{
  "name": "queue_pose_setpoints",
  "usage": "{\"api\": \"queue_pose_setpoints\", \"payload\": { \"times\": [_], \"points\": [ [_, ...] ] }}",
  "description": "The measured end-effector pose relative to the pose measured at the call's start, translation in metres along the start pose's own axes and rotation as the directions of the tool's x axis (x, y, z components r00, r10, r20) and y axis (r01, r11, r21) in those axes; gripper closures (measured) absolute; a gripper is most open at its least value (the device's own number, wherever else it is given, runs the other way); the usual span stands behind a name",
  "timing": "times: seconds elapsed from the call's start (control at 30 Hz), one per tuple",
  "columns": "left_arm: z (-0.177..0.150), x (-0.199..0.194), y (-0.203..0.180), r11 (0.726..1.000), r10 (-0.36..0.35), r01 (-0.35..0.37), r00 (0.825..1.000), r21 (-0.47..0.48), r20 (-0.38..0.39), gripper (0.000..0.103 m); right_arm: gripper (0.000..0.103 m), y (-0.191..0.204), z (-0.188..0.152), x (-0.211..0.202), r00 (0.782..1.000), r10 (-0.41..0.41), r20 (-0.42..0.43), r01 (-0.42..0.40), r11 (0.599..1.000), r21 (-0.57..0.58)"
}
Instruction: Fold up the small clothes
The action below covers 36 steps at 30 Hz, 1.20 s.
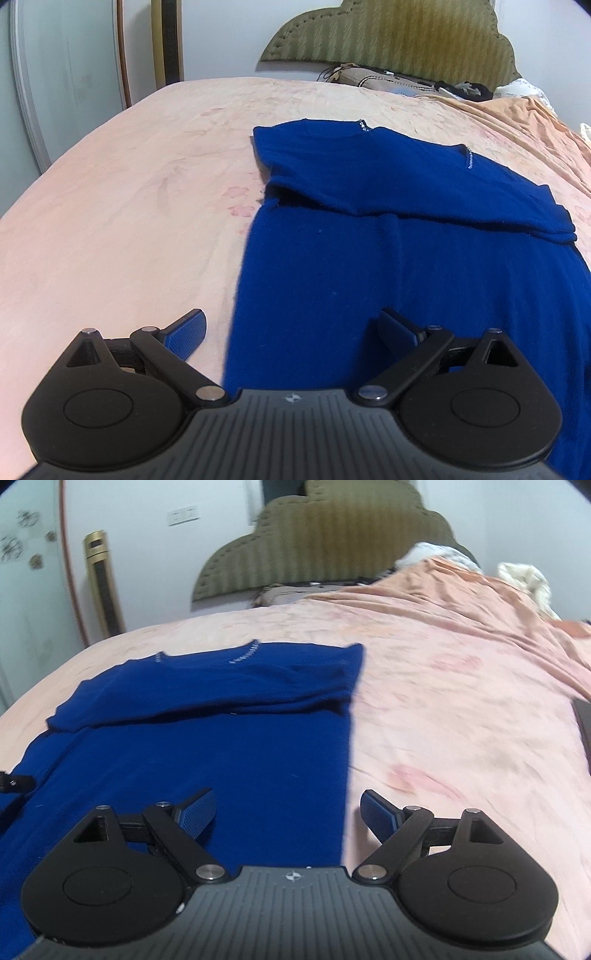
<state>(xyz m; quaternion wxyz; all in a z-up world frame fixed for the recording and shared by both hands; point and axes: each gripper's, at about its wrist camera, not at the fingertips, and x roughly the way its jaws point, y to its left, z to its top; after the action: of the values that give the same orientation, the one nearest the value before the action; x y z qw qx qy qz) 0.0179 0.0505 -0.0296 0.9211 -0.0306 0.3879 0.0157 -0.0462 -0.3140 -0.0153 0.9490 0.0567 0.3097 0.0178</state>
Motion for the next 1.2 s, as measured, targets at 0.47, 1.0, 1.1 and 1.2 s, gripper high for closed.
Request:
{"api": "queue_pose_setpoints", "payload": {
  "times": [0.47, 1.0, 1.1, 1.2],
  "points": [
    [-0.012, -0.01, 0.008, 0.984, -0.178, 0.178, 0.984, 0.03, -0.005, 0.007, 0.05, 0.02, -0.013, -0.005, 0.987, 0.14, -0.084, -0.145, 0.987, -0.064],
    [0.031, 0.013, -0.045, 0.966, -0.25, 0.247, 0.968, 0.073, 0.029, 0.094, 0.094, 0.032, 0.017, 0.005, 0.996, 0.073, 0.057, -0.056, 0.965, -0.256],
    [0.041, 0.024, -0.048, 0.98, -0.191, 0.186, 0.98, 0.073, 0.054, 0.094, 0.093, 0.028, 0.034, 0.019, 0.996, 0.038, 0.079, -0.016, 0.965, -0.261],
    [0.045, 0.032, -0.047, 0.984, -0.168, 0.165, 0.985, 0.067, 0.033, 0.091, 0.092, 0.018, 0.046, 0.037, 0.997, 0.029, 0.073, -0.012, 0.975, -0.222]
  ]
}}
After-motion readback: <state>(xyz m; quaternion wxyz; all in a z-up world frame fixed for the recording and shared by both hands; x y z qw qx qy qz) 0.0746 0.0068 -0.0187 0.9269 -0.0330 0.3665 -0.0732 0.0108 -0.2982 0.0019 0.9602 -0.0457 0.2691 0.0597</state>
